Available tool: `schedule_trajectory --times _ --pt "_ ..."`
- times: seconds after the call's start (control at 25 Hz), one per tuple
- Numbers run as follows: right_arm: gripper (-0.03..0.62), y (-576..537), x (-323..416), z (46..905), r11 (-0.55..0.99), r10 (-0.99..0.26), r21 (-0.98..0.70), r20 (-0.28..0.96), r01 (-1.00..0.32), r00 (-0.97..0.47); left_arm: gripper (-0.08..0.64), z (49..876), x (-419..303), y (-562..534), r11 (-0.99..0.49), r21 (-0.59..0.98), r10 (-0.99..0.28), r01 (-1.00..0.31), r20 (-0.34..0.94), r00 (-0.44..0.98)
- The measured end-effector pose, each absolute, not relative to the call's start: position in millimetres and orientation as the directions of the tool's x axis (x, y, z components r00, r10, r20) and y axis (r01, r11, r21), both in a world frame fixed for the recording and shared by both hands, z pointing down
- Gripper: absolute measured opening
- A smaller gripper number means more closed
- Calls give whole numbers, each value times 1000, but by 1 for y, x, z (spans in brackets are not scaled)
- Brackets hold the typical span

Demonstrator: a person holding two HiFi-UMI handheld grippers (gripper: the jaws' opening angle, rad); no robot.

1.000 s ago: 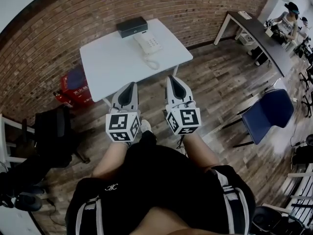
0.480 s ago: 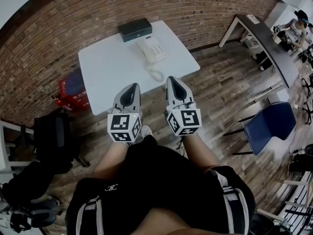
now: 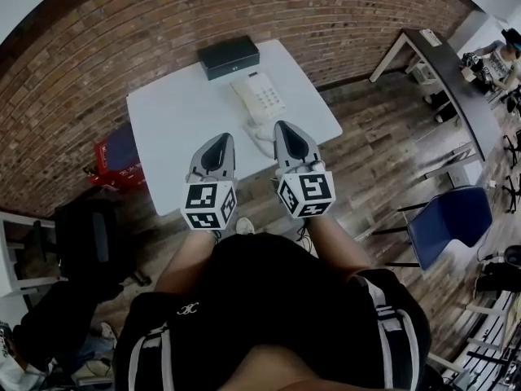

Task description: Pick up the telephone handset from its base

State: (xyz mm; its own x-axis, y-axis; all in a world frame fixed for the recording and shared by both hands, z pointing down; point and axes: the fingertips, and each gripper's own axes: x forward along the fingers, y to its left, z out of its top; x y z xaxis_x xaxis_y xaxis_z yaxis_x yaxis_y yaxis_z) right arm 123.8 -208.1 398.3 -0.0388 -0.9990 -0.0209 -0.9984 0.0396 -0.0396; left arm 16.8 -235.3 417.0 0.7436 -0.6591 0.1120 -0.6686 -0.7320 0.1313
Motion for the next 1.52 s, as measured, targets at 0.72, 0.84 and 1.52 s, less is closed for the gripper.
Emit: schedule_trajectory --times 0.72,0.84,1.52 --pt "-2 -326 151 416 99 -994 -43 45 -994 -101 2 430 49 -336 -697 159 -682 -699 156 715" --pt "-2 -342 156 426 120 -991 -54 53 -991 -123 2 432 47 -347 -659 155 -718 -736 163 677" --pt "8 -428 175 527 179 -953 -84 233 -980 -193 2 442 39 -375 -488 135 -833 -863 225 506"
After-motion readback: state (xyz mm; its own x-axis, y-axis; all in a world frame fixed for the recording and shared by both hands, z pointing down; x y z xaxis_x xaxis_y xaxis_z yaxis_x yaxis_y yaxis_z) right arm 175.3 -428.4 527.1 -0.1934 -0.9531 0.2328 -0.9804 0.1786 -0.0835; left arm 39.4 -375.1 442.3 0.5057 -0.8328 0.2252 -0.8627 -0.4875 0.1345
